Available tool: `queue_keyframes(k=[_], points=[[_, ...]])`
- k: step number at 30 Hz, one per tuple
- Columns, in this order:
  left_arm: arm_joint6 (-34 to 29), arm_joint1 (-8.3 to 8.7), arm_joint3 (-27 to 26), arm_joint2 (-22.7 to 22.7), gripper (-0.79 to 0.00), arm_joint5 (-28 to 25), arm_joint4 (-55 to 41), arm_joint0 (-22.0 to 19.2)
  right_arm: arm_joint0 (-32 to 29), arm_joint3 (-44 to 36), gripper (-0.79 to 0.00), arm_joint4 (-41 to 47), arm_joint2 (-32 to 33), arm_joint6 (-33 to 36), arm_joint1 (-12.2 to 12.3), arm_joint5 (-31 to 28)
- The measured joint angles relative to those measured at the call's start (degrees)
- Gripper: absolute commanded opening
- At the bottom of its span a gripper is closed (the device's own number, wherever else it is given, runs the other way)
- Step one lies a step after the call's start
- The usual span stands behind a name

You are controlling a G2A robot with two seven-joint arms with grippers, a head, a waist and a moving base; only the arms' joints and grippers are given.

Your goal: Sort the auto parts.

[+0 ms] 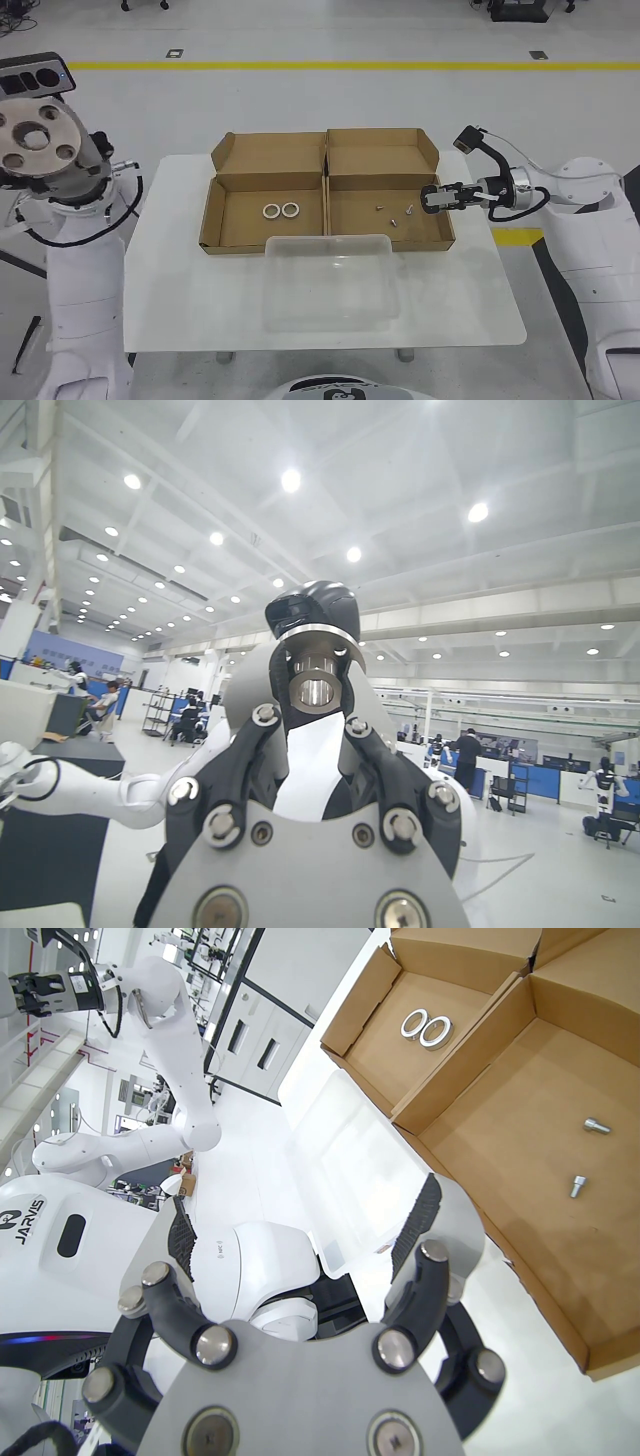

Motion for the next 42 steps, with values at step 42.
queue_keyframes(k=[42], points=[[-1.08, -6.23, -0.92, -2.36, -0.785, 1.09, 15.45, 0.35, 0.00, 0.00, 0.000, 0.00, 0.00, 0.00, 0.00, 0.00]])
